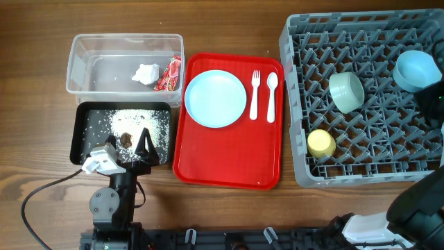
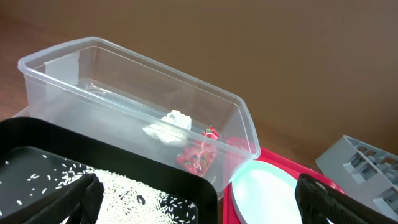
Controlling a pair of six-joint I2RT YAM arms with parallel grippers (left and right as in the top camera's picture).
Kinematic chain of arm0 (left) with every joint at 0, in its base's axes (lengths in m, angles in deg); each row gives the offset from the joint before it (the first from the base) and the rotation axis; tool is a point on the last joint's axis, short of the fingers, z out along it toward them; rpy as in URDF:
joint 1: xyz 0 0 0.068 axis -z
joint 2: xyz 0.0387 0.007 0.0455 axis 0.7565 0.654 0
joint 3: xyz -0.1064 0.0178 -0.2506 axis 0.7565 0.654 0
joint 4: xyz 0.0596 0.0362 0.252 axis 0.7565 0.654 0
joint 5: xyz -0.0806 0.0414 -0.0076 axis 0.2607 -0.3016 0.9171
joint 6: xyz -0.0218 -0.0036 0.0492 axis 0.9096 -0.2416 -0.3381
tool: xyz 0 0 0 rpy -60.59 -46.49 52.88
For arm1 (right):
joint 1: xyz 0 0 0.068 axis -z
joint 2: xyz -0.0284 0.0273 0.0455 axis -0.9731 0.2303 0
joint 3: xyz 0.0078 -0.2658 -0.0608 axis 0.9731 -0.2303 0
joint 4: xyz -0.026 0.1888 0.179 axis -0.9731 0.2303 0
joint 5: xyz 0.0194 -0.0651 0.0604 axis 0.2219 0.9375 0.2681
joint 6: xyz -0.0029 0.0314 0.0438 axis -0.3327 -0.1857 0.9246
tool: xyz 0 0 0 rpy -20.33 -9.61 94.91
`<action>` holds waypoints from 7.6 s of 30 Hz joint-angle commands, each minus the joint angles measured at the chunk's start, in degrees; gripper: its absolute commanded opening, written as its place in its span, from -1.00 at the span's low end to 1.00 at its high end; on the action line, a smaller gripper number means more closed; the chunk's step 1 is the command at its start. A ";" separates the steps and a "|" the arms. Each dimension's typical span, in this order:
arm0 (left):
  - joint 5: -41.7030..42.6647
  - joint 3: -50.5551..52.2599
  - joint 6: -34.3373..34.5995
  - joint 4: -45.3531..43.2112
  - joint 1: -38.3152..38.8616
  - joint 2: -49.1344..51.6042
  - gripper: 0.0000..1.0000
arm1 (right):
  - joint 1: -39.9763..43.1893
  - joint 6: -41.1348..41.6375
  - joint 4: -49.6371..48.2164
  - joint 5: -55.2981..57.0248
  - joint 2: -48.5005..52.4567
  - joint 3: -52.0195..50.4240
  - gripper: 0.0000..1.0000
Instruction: Sort waste into correct bins and load items into the dishwasher rack
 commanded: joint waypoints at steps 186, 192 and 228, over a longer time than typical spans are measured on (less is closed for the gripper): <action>0.50 0.26 0.09 0.02 -0.37 -0.46 1.00 | -33.07 -47.15 -15.02 73.53 8.28 -1.49 -0.83; 0.50 0.26 0.09 0.02 -0.37 -0.46 1.00 | -36.70 -46.53 -13.25 73.77 7.37 -1.49 -0.31; 0.50 0.26 0.09 0.02 -0.37 -0.46 1.00 | -69.61 19.28 2.40 4.57 15.06 3.45 0.05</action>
